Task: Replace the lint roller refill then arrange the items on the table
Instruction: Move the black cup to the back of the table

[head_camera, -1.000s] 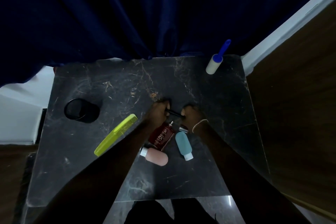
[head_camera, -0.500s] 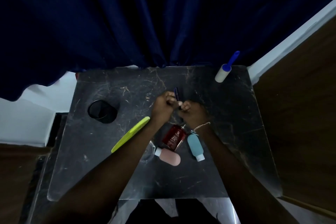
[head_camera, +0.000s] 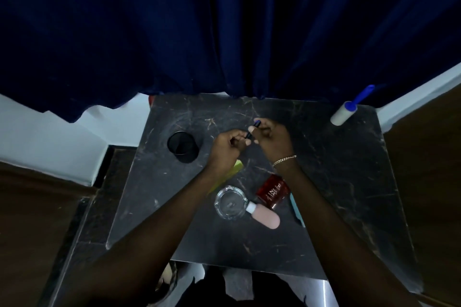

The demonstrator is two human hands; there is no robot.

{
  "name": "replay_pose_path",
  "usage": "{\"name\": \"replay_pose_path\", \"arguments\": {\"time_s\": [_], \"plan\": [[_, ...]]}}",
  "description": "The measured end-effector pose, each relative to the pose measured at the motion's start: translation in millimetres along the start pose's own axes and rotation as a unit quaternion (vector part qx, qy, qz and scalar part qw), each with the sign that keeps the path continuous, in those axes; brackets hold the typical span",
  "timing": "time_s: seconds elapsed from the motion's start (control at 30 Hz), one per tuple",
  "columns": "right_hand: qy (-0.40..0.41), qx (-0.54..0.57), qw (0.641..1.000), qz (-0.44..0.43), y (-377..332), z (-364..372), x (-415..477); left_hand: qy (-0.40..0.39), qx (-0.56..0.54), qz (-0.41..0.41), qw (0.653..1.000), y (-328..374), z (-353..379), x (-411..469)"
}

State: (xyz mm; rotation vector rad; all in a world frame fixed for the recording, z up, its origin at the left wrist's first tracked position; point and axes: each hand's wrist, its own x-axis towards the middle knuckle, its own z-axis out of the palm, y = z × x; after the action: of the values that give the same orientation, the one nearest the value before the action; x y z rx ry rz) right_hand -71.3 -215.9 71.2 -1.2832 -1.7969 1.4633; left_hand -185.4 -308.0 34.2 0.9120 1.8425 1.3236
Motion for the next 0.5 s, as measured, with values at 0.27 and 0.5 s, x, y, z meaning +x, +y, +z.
{"name": "replay_pose_path", "arguments": {"time_s": [0.27,0.5], "plan": [[-0.021,0.071,0.997,-0.018,-41,62,9,0.044,0.036,0.000,0.998,-14,-79,-12],[-0.012,0.083,0.994,-0.067,-66,108,33,0.174,0.033,-0.049,0.983,-48,-147,-34]]}}
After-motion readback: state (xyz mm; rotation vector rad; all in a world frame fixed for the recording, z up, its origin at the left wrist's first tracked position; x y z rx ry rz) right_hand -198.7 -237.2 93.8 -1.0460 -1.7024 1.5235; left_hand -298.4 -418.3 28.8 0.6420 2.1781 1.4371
